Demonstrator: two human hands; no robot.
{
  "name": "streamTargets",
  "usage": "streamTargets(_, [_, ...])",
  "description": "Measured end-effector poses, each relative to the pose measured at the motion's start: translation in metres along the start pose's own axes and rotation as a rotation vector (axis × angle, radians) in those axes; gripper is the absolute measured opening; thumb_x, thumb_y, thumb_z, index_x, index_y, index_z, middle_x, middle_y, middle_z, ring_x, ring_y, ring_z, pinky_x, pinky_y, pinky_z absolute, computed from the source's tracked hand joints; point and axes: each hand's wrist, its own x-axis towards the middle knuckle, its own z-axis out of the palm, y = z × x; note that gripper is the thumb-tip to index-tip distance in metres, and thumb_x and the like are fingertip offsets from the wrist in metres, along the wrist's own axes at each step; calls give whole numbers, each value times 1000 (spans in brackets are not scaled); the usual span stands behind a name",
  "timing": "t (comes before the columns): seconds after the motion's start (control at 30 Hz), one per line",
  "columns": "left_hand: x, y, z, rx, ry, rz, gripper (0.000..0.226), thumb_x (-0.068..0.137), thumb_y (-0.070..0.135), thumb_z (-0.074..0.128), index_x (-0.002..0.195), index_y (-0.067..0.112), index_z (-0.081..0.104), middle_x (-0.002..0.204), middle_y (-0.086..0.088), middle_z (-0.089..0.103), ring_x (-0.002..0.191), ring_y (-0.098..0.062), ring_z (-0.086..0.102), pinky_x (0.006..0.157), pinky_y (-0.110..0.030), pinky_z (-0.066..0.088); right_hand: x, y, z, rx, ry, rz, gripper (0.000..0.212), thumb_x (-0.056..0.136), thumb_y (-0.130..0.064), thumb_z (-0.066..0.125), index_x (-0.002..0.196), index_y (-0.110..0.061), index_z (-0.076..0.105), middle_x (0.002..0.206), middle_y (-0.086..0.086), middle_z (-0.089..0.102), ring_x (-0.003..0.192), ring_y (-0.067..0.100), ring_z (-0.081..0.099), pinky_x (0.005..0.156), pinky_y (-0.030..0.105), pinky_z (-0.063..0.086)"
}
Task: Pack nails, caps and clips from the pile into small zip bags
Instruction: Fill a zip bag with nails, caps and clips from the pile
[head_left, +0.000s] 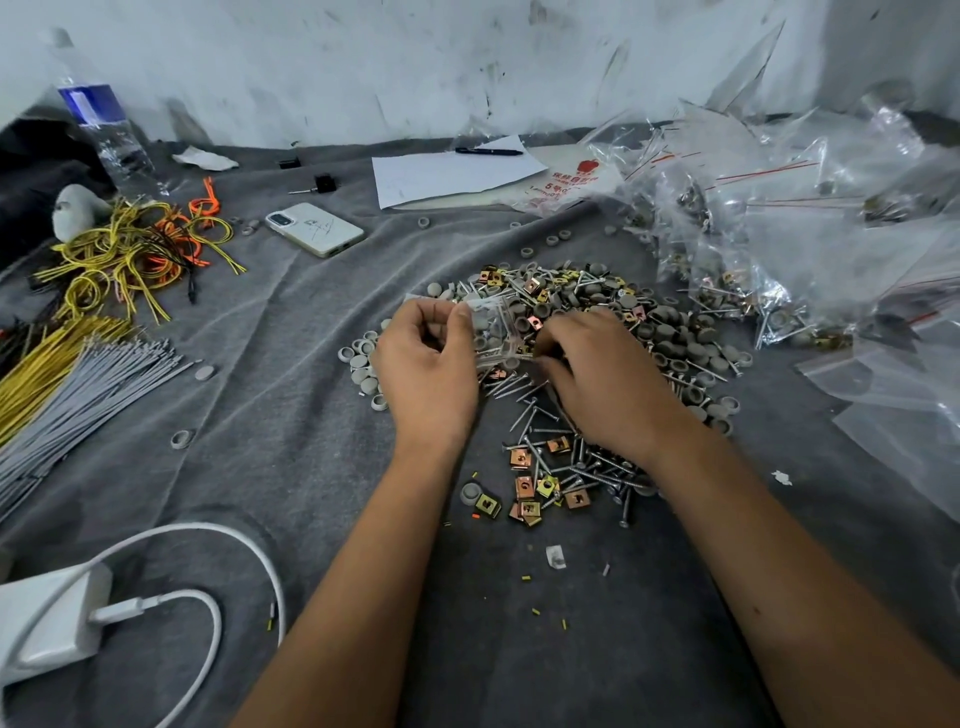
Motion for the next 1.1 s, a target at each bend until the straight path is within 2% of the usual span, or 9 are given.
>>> streamTargets(0.1, [0,-1,0,14,-1,9,21,99,15,67,78,20,64,70,-2,62,64,-15,54,60,-34,48,1,-2,-5,194,195,33,3,99,-12,63,102,-12,65,97,-1,67,89,12,60,78,25,52])
streamTargets(0.2, [-2,0,1,33,-17,33,19,98,15,68,80,18,65,70,0,63,65,-15,55,63,-38,50,2,-4,-9,253,313,-5,4,94,-9,70,98,-10,70,94,-1,69,86,9,62,78,14,49])
streamTargets(0.33, [-5,0,3,90,-51,103,18,96,13,69,80,20,65,67,7,61,62,-9,55,59,-31,48,0,-8,-7,234,282,-96,11,86,-7,78,97,-10,75,94,-1,71,85,8,62,79,15,49])
streamTargets(0.47, [-7,1,5,104,-94,131,15,96,14,70,83,17,67,68,9,60,61,-7,54,60,-25,45,-2,-12,-4,284,270,-86,16,82,-8,82,93,-13,71,88,-6,70,78,3,63,74,9,47])
streamTargets(0.57, [-9,3,5,82,-118,154,12,97,15,70,85,16,67,69,10,59,62,-7,54,61,-27,45,-3,-15,-4,264,317,-109,13,82,-8,82,89,-12,72,87,-3,72,80,8,64,76,18,52])
streamTargets(0.63, [-10,4,4,71,-126,165,14,97,15,69,84,19,66,69,11,59,62,-7,55,60,-26,45,-2,-15,-3,232,270,-131,13,84,-9,81,96,-10,77,93,1,74,87,14,65,81,30,55])
streamTargets(0.7, [-10,5,4,74,-118,158,20,96,14,70,81,24,63,67,12,58,61,-6,54,59,-24,44,-1,-14,0,158,186,-158,15,88,-11,78,103,-10,79,96,3,73,94,18,60,85,35,51])
streamTargets(0.9, [-7,2,4,55,-78,113,19,97,14,68,82,24,65,70,8,62,62,-11,56,59,-29,45,1,-7,1,94,215,-120,16,91,-17,74,105,-13,80,98,2,62,100,17,51,82,24,37])
streamTargets(1.1, [-6,1,2,43,-9,89,17,97,16,68,81,21,65,70,7,63,62,-6,55,60,-25,47,2,-2,-1,158,320,30,7,92,-14,72,98,-14,70,99,-2,62,93,13,58,82,30,53])
